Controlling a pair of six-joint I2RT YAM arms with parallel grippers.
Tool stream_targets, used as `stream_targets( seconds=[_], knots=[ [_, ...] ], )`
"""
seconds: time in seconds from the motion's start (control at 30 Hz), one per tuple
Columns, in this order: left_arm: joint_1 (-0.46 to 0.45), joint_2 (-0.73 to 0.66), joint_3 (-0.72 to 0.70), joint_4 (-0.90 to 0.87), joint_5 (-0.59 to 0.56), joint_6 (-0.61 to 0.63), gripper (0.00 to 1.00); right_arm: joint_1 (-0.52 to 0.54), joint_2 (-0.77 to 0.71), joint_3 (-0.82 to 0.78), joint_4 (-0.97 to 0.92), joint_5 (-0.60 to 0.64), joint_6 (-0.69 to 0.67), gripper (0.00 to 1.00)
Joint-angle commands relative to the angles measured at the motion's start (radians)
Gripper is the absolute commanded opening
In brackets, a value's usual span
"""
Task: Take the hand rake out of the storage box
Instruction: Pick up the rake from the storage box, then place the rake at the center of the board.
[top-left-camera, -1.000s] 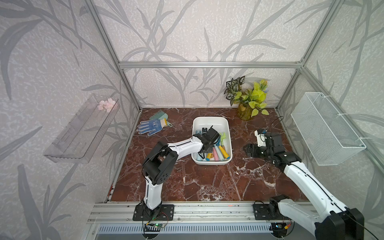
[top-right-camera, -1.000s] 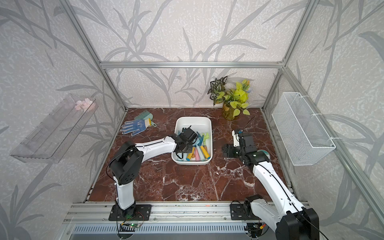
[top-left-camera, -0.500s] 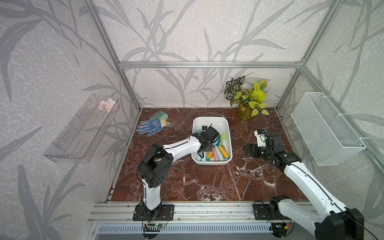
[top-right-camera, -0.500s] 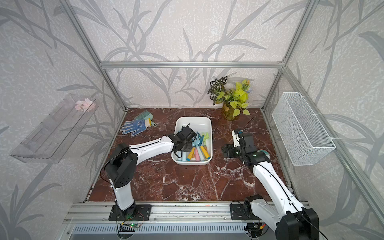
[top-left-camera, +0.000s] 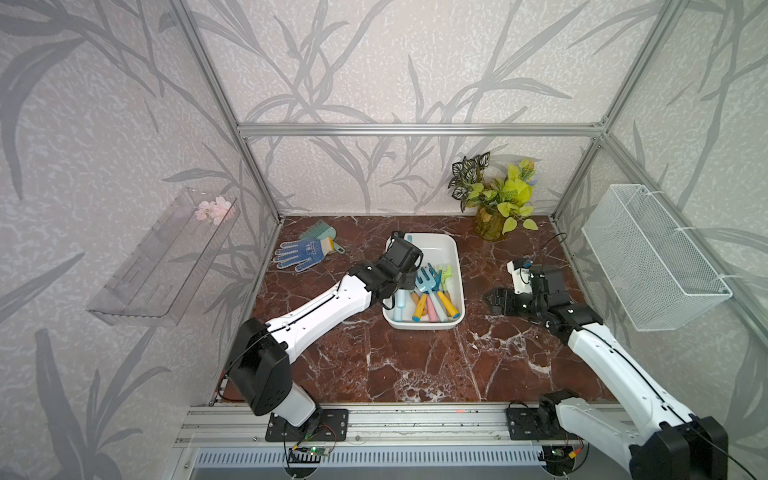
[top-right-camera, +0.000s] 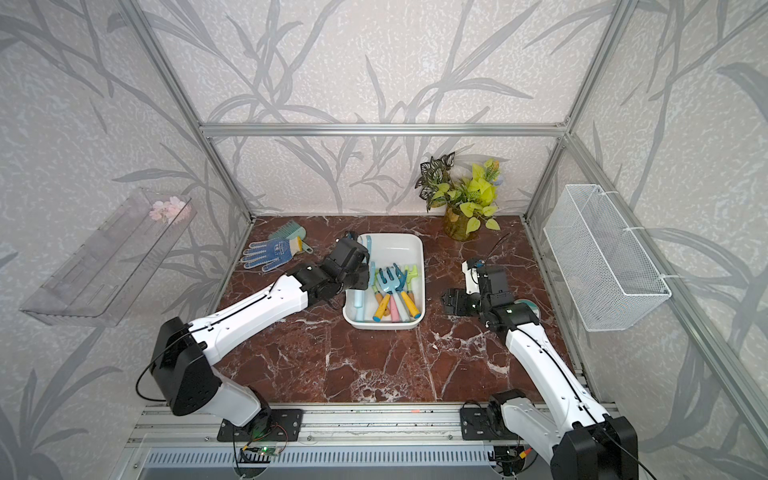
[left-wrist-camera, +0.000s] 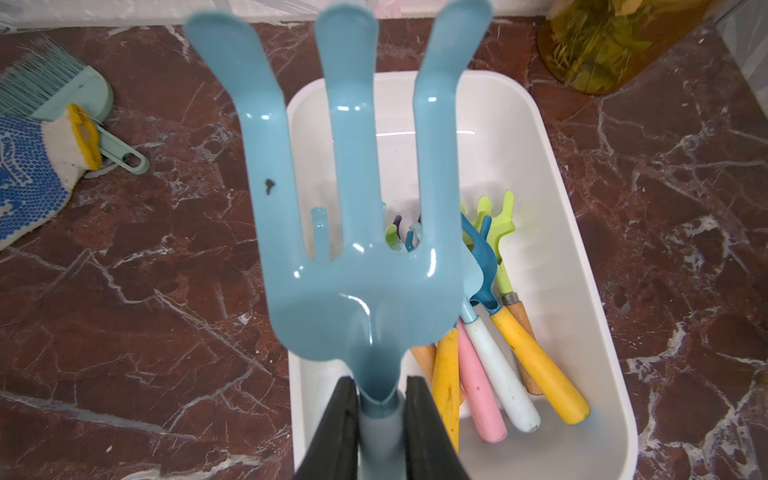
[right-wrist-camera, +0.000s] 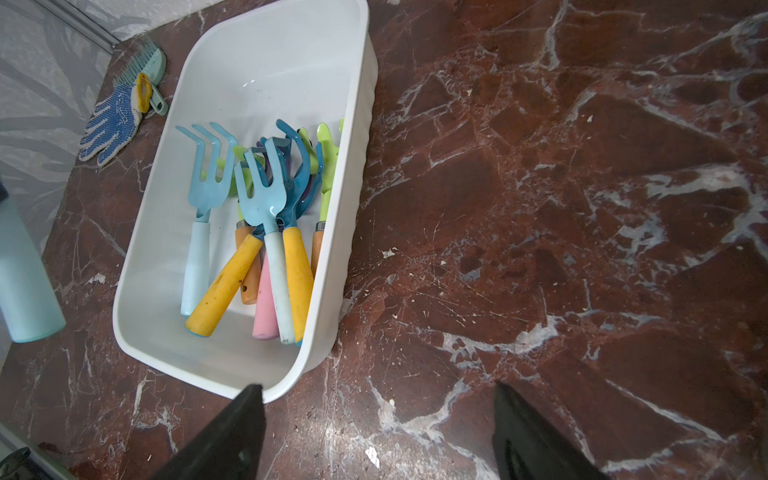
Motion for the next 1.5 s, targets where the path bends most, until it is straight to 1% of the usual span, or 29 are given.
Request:
stream_targets(
  seconds=[0.0,0.07,0.13,0.3,0.47,0.6,0.73,0.9,1.2,1.47],
  knots=[
    [0.101,-0.071,-0.048,-0.022,0.053,0.060,0.02,-0.004,0.002,0.010,0.015,-0.034,-0.005,0.87],
    [0.163,-0.091,-0.067,-0.027,0.102,0.088,0.02,-0.004,0.009,0.014,0.015,-0.042,-0.007,0.87],
    [0.215,-0.093,-0.076,-0.036,0.126,0.119,0.00,-0.004,0.018,0.019,0.015,-0.053,-0.007,0.87],
    [0.322,-0.033,-0.074,-0.041,0.214,0.184,0.00,-0.004,0.045,0.033,0.014,-0.081,-0.010,0.88],
    [0.404,0.039,-0.070,-0.031,0.283,0.236,0.00,-0.004,0.054,0.037,0.007,-0.094,-0.012,0.88],
    [0.449,0.120,-0.040,-0.039,0.339,0.283,0.00,-0.004,0.064,0.033,0.014,-0.109,-0.012,0.88],
    [0.473,0.180,-0.003,-0.019,0.391,0.320,0.00,-0.004,0.075,0.037,0.015,-0.138,-0.017,0.89],
    [0.487,0.295,0.110,-0.056,0.437,0.378,0.00,-0.003,0.065,0.030,0.011,-0.148,-0.020,0.89],
    [0.497,0.479,0.298,-0.127,0.434,0.407,0.00,-0.004,0.049,0.006,0.012,-0.156,-0.017,0.89],
    [0.505,0.556,0.374,-0.171,0.421,0.447,0.00,-0.004,0.059,0.002,0.018,-0.163,-0.017,0.89]
  ],
)
